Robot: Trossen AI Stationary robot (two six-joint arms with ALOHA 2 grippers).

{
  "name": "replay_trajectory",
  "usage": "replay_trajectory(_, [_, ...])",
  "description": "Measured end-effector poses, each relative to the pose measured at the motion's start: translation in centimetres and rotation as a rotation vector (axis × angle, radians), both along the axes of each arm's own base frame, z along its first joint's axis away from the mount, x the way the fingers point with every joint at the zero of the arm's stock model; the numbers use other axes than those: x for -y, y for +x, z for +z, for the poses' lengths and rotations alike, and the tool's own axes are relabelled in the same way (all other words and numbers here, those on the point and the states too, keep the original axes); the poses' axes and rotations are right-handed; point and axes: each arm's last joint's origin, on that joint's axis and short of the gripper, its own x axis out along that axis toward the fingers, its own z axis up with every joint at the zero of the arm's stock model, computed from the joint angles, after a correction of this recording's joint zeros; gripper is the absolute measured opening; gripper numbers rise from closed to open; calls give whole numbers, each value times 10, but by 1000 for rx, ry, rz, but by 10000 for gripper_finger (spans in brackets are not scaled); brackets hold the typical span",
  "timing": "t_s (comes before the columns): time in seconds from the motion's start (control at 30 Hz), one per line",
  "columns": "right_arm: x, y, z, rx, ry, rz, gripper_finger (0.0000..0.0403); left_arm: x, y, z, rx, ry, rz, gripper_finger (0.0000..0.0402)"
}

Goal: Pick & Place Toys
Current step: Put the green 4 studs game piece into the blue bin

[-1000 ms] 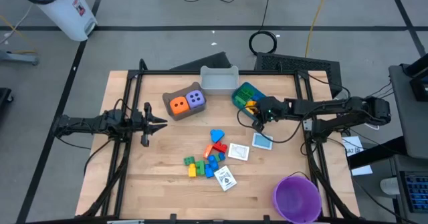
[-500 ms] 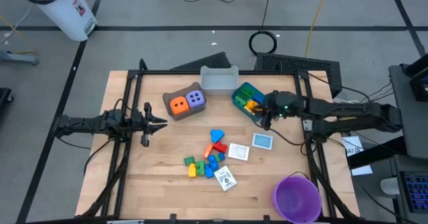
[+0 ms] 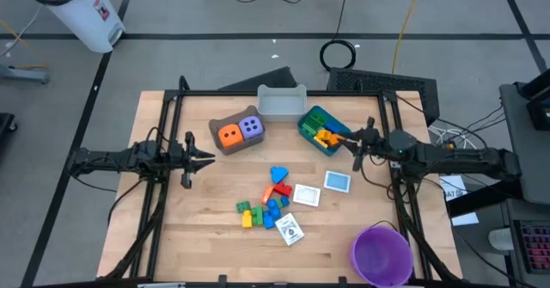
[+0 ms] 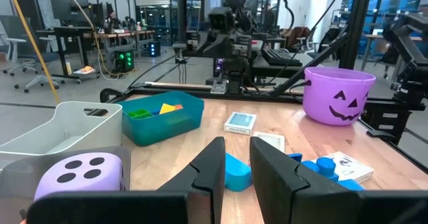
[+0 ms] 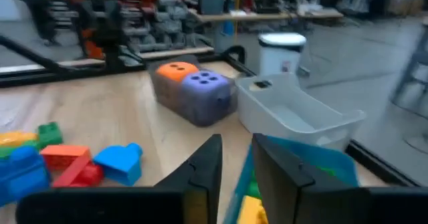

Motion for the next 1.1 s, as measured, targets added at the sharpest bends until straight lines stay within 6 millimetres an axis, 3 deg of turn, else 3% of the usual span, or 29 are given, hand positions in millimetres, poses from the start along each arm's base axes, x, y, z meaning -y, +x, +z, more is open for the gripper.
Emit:
replay_trajectory(0.13, [-1,-5,-11,17,3,0,61,0,0,0,0,0,0,76])
replay_trajectory(0.5, [-13,-22,-5,77,-20,146,3,0,-1,8,87,-4,1,76])
replay_trajectory(0.63, [-16,-27,-4,153,-59,173,8,0,-1,14,147,-14,0,76])
replay_trajectory(0.83, [-16,-28,-26,161,-33,178,2,0,-2,18,184,-12,0,76])
replay_trajectory(1.1, [-17,-30,-21,234,-7,200,3,0,-3,23,241,-20,-1,76])
